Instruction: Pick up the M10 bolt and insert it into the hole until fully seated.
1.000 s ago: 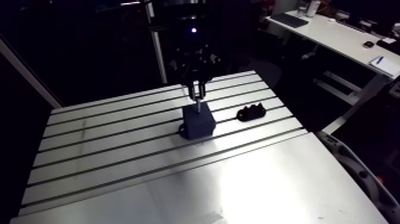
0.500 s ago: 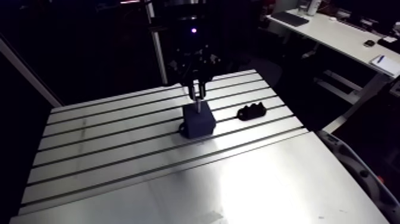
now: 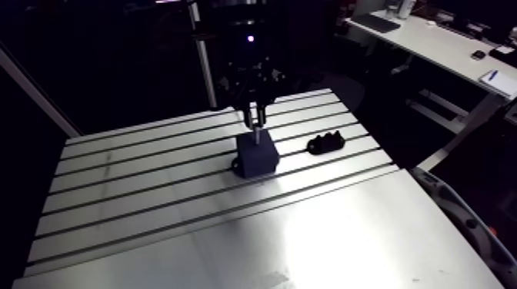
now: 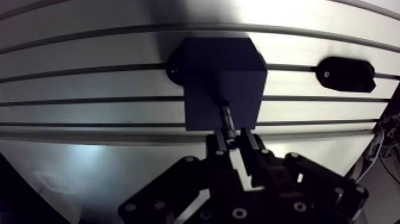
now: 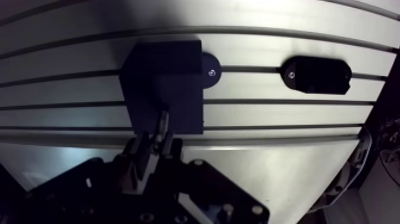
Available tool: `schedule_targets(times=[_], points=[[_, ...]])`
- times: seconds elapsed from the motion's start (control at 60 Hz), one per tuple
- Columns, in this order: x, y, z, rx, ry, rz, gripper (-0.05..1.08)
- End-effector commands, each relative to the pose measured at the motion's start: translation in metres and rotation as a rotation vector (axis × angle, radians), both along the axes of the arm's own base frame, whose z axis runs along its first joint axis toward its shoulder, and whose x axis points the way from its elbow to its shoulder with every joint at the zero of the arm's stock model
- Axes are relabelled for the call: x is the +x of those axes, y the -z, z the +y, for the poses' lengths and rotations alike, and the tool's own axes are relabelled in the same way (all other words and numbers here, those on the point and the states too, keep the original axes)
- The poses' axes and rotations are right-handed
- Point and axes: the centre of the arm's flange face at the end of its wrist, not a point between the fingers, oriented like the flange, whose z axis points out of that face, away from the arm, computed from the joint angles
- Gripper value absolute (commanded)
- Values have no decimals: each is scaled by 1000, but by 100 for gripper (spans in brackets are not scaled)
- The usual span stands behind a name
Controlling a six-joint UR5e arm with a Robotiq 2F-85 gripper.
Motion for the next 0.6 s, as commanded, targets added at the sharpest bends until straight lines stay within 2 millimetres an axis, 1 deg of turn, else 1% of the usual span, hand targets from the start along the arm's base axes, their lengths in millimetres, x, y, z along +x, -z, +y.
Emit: schedule_targets(times=[0.017,0.1,0.6], points=[[-1,0,0,0,0,1,108],[-1,3,0,-2,0,-5,108],[-1,3,0,-1,0,-4,108]])
